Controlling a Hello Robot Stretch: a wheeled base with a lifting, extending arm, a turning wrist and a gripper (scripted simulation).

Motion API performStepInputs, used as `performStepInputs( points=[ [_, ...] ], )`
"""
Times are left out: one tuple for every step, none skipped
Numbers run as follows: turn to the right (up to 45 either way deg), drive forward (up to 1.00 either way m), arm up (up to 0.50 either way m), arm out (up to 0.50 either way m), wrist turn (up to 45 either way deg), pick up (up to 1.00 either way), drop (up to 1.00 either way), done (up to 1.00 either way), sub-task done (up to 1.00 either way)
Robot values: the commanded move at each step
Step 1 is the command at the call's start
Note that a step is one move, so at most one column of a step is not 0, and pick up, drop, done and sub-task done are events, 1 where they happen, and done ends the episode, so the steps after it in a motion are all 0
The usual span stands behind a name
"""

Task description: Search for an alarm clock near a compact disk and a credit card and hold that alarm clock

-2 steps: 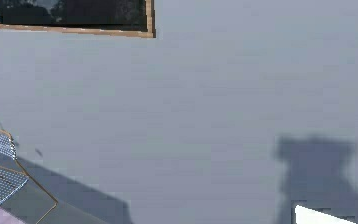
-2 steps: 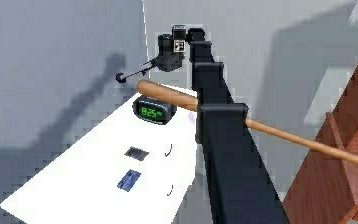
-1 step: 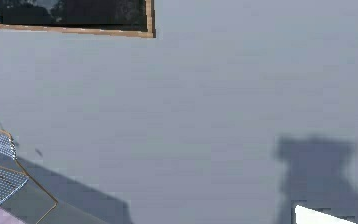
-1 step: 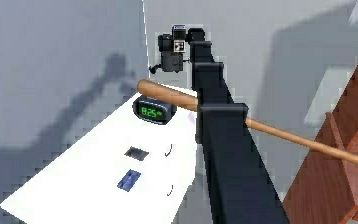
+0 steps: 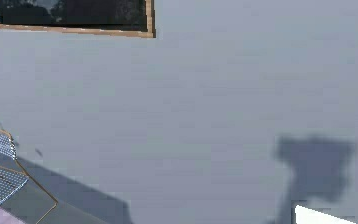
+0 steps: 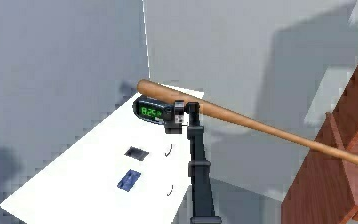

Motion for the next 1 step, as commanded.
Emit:
performStepInputs(
  points=[
    [0.0,0.00,0.00,0.00,0.0,1.00,0.00,0.00,0.00]
  ],
)
